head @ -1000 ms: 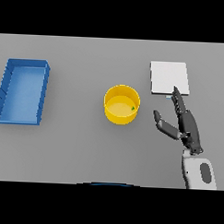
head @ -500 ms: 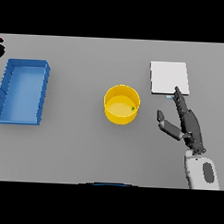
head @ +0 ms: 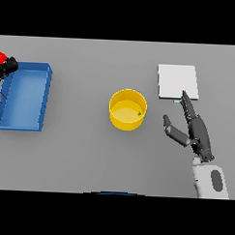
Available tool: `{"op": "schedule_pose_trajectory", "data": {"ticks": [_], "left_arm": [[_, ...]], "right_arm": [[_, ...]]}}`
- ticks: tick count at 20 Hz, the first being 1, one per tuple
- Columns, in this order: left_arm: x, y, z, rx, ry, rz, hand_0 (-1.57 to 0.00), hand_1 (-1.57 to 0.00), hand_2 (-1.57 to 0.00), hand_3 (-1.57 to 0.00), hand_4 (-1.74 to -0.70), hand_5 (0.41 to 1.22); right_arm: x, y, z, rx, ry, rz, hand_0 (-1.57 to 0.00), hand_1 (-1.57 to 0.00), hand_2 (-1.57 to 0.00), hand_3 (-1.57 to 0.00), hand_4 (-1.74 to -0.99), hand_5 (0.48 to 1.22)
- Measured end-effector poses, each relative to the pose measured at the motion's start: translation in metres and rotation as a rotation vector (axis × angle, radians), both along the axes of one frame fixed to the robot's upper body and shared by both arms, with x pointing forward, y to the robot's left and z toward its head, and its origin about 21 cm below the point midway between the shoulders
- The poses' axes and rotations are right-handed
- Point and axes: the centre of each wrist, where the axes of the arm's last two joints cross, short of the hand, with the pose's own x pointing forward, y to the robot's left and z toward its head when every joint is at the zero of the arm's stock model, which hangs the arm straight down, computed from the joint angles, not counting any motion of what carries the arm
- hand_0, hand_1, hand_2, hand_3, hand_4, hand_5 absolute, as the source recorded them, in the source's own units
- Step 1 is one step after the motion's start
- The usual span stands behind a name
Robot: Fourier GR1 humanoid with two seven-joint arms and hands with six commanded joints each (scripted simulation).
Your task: Pick up the red beaker and tilt it to pour out 1 green nut into yellow bowl. Pick up the yellow bowl and place it on the metallic measuring scale.
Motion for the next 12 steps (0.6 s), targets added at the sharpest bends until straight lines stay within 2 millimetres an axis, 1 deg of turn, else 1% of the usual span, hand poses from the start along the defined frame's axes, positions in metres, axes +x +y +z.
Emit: {"op": "schedule_pose_trajectory", "data": {"ticks": [1, 2, 3, 4, 5, 6, 8, 10, 12], "left_arm": [[-0.003, -0.004, 0.003, -0.033, -0.007, -0.034, -1.44, -1.29, -1.16, -0.71, -1.05, 0.757], [-0.007, -0.003, 0.006, -0.073, -0.002, -0.064, -1.23, -1.04, -0.93, -0.58, -0.97, 0.735], [-0.013, 0.001, 0.005, -0.106, 0.009, -0.077, -0.98, -0.83, -0.75, -0.46, -0.92, 0.716], [-0.013, -0.004, 0.01, -0.121, 0.008, -0.115, -0.79, -0.66, -0.6, -0.37, -0.88, 0.701], [-0.015, -0.007, 0.012, -0.119, 0.012, -0.146, -0.63, -0.53, -0.48, -0.3, -0.85, 0.688], [-0.016, -0.008, 0.013, -0.106, 0.029, -0.158, -0.5, -0.42, -0.38, -0.24, -0.83, 0.678], [-0.015, -0.004, 0.011, -0.077, 0.058, -0.155, -0.32, -0.27, -0.24, -0.15, -0.79, 0.659], [-0.013, -0.004, 0.009, -0.056, 0.088, -0.159, -0.21, -0.17, -0.16, -0.1, -0.78, 0.655], [-0.014, -0.002, 0.009, -0.046, 0.106, -0.165, -0.13, -0.11, -0.1, -0.06, -0.76, 0.655]], "right_arm": [[-0.001, 0.002, -0.001, -0.003, 0.01, -0.001, 0.0, 0.0, 0.0, 0.0, -1.32, 0.731], [0.0, -0.002, -0.003, -0.014, 0.016, -0.009, 0.0, 0.0, 0.0, 0.0, -1.32, 0.729], [0.0, 0.0, -0.001, -0.001, -0.004, -0.002, 0.0, 0.0, 0.0, 0.0, -1.321, 0.727], [-0.001, 0.003, -0.001, 0.003, -0.006, 0.003, 0.0, 0.0, 0.0, 0.0, -1.32, 0.726], [0.001, 0.001, 0.001, -0.006, -0.002, -0.011, 0.0, 0.0, 0.0, 0.0, -1.321, 0.725], [0.0, 0.001, -0.002, -0.001, 0.007, -0.006, 0.0, 0.0, 0.0, 0.0, -1.318, 0.725], [-0.001, 0.002, -0.002, 0.0, 0.005, -0.006, 0.0, 0.0, 0.0, 0.0, -1.315, 0.724], [-0.001, 0.0, -0.001, -0.008, 0.0, -0.008, 0.0, 0.0, 0.0, 0.0, -1.308, 0.717], [-0.001, -0.001, 0.0, -0.022, 0.0, -0.013, 0.0, 0.0, 0.0, 0.0, -1.305, 0.717]]}}
